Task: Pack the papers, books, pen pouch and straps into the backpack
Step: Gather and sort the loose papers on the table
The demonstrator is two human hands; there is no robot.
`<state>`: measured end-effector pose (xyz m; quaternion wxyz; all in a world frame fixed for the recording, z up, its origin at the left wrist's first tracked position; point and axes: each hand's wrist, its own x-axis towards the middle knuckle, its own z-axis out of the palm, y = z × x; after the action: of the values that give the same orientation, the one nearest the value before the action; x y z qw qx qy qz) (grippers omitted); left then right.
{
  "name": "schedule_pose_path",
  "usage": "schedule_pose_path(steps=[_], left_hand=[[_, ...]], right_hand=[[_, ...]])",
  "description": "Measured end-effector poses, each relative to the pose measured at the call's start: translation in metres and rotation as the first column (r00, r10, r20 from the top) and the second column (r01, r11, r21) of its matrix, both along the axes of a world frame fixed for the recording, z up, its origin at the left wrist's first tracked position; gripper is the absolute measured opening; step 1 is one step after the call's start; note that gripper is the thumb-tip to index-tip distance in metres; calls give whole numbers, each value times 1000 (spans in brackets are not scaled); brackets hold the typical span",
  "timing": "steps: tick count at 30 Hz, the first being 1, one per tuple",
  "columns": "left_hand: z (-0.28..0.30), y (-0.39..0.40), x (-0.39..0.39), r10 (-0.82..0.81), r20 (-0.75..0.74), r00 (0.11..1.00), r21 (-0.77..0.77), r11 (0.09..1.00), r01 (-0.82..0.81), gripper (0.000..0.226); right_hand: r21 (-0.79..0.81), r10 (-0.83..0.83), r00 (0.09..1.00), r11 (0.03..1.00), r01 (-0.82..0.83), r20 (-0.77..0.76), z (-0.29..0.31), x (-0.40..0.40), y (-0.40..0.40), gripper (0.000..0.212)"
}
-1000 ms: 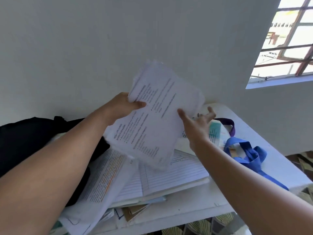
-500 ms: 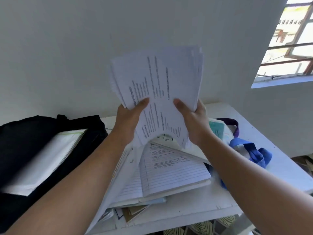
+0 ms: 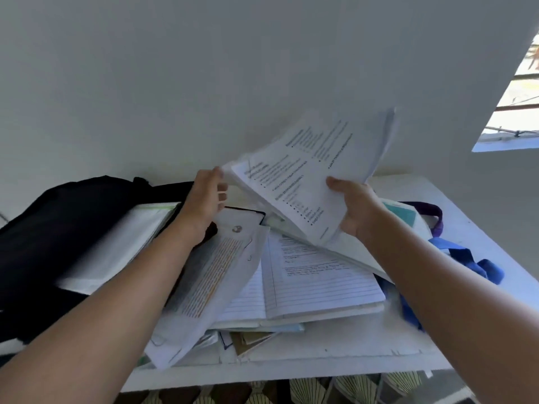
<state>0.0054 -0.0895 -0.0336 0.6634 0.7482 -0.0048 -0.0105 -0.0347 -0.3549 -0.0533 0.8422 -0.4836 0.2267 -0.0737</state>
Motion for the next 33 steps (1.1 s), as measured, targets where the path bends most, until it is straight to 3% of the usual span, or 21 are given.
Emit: schedule_pose_path(steps=[2, 4, 5, 8, 10, 11, 15, 19, 23, 30, 33], left_hand=[[-10, 13, -6, -26, 21, 999, 331, 944, 18, 17], [-20, 18, -13, -179, 10, 984, 695, 709, 122, 16], [-22, 16, -20, -248, -18, 969, 785, 596, 167, 19], [-25, -4, -39, -362, -134, 922, 925, 288, 248, 42], [-32, -13, -47, -351, -184, 918, 970, 83, 226, 51], [-35, -15, -49, -337, -173, 926, 981, 23, 192, 56], [-44, -20, -56, -321, -75, 944, 996, 28, 89, 21], [-49, -24, -63, -301, -99, 949, 993, 28, 112, 52], [-55, -27, -67, -293, -51, 955, 993, -112, 19, 23], [-55, -32, -66, -301, -6, 953, 991, -131, -35, 35], [-59, -33, -66, -240, -55, 969, 990, -140, 21, 27]], right_hand=[[58, 23, 999, 998, -21, -36, -8, -1, 6, 34], [66, 62, 995, 996, -56, -83, -17, -3, 10, 35], [63, 83, 991, 995, -76, -107, -20, -6, 13, 35], [60, 106, 985, 993, -99, -134, -30, -10, 14, 32], [75, 90, 985, 994, -79, -145, -33, -13, 12, 32], [86, 82, 986, 994, -70, -143, -34, -14, 10, 32], [112, 67, 992, 992, -54, -110, -33, -14, 4, 31], [127, 77, 993, 990, -65, -92, -31, -16, 7, 31], [159, 119, 990, 982, -106, -71, -29, -18, 12, 27], [166, 152, 988, 975, -145, -28, -25, -16, 16, 24], [191, 152, 988, 971, -147, -9, -22, -18, 18, 19]])
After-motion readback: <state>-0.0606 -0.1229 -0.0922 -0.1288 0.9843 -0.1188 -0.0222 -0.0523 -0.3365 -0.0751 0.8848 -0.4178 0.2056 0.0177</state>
